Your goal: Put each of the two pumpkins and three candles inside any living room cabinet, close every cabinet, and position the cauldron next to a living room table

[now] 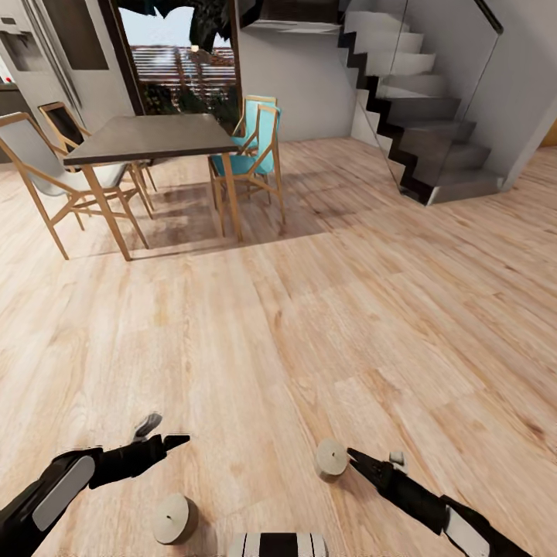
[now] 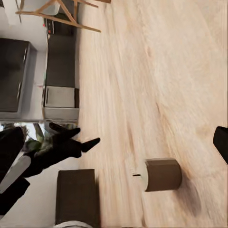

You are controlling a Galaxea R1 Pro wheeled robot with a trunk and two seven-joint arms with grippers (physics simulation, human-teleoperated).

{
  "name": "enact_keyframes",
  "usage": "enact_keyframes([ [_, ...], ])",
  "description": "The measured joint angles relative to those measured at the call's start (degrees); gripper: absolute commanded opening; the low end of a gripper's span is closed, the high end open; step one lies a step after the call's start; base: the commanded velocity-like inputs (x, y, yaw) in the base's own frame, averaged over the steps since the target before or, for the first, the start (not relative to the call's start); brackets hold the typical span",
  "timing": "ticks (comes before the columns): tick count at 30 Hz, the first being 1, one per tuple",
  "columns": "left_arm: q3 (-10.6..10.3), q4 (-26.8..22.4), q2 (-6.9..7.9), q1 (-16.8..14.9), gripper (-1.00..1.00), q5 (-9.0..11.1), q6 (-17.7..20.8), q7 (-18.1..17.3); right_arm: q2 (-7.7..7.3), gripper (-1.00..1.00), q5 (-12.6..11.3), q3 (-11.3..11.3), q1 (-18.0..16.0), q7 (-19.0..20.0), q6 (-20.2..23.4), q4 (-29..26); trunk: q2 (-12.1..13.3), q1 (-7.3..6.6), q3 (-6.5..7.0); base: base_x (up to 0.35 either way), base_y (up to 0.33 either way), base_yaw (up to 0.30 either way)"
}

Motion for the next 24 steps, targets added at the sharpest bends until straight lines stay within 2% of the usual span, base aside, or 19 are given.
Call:
enact_keyframes([
  [2,-0.42,3.14,-0.45,0.01,1.00,-0.40,-2.72,0.76,-1.42,1.00,0.22,-0.13,0.02,-4.41,1.84,-6.03,-0.03,0.05,-0.44,0.000,0.000,0.000],
  [5,-0.82,7.69,-1.46,-0.01,1.00,-1.20,-6.16,1.05,-2.10,1.00,0.33,-0.30,-0.02,-7.65,2.93,-9.56,-0.07,0.13,-1.11,0.000,0.000,0.000],
  [8,-0.90,10.63,-2.00,-0.01,1.00,-1.67,-8.37,1.07,-2.41,1.00,0.37,-0.38,-0.20,-8.84,4.33,-11.36,-0.11,0.21,-1.78,0.000,0.000,0.000],
  [13,-1.10,11.73,-2.17,-0.02,1.00,-2.00,-9.15,1.30,-2.66,1.00,0.31,-1.39,-1.02,-9.46,6.04,-12.05,-0.17,0.34,-2.88,0.000,0.000,0.000],
  [15,-1.11,11.79,-2.18,-0.03,1.00,-2.73,-9.20,1.39,-2.67,1.00,0.32,-1.88,-1.17,-9.66,6.32,-12.33,-0.20,0.39,-3.33,0.000,0.000,0.000],
  [19,-0.43,11.84,-2.35,-0.03,1.00,-6.85,-9.71,2.69,-2.70,1.00,0.46,-2.20,-1.33,-13.48,8.24,-15.74,-0.26,0.49,-4.21,0.000,0.000,0.000],
  [22,-0.34,10.98,-2.81,-0.04,1.00,-7.82,-10.25,7.59,-2.74,1.00,0.62,-1.96,-1.36,-18.80,11.81,-22.51,-0.30,0.57,-4.88,0.000,0.000,0.000],
  [23,-0.37,9.93,-3.06,-0.05,1.00,-7.90,-10.21,9.37,-2.78,1.00,0.53,-1.94,-1.38,-21.52,13.24,-26.72,-0.30,0.56,-4.88,0.000,0.000,0.000],
  [24,-0.35,7.77,-3.26,-0.05,1.00,-7.98,-9.98,11.75,-2.77,1.00,0.44,-1.97,-1.39,-25.98,15.39,-34.01,-0.30,0.56,-4.88,0.000,0.000,0.000],
])
